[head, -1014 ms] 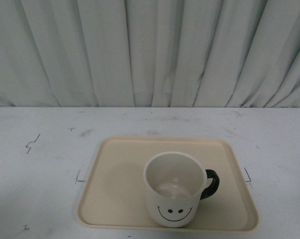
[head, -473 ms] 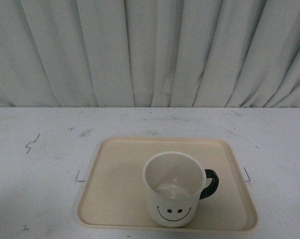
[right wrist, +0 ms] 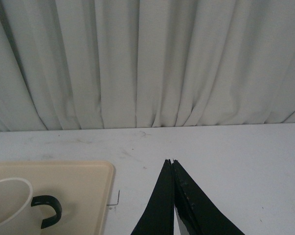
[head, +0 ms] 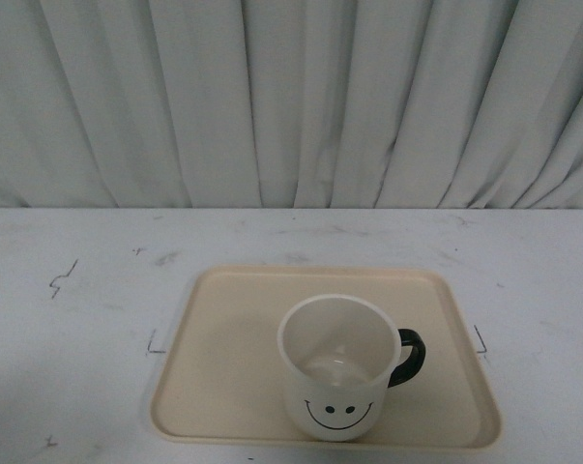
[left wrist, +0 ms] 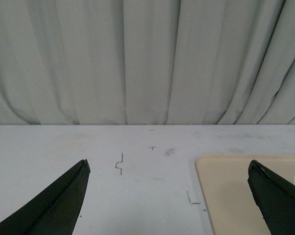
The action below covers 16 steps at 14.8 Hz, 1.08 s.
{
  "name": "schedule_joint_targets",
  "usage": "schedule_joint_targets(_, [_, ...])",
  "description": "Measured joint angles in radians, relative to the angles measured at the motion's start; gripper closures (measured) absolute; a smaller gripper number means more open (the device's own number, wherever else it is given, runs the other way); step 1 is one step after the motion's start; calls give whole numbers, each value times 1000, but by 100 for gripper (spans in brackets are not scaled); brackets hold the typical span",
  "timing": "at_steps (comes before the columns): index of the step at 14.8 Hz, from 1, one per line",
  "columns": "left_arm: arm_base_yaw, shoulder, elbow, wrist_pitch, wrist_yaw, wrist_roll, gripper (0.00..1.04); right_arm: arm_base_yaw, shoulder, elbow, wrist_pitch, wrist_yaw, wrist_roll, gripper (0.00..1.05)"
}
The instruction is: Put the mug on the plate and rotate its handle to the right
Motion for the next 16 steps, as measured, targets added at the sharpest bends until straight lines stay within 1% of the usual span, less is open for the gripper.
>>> schedule_joint_targets(4, [0,0,0,0,0,0,7,0,-16,0,-26,0,0,103])
schedule_joint_targets(7, [0,0,0,0,0,0,7,0,-110,0,-168,-3,0,103])
schedule_joint_targets(8, [0,0,0,0,-1,0,7,0,-150,0,-187,-3,0,103])
schedule_joint_targets(10, [0,0,0,0,0,0,7,0,-172,4,-164,-3,0,103])
schedule_joint_targets(11, [0,0,0,0,-1,0,7,0,-170,0,-186,-3,0,103])
schedule_joint_targets(12, [0,0,0,0,0,0,7,0,-172,0,-182,-3,0,91])
schedule_joint_targets(15, [0,0,0,0,0,0,7,0,-172,0,-182,-3,0,15])
schedule_joint_targets(16, [0,0,0,0,0,0,7,0,-172,0,-182,-3,2,8])
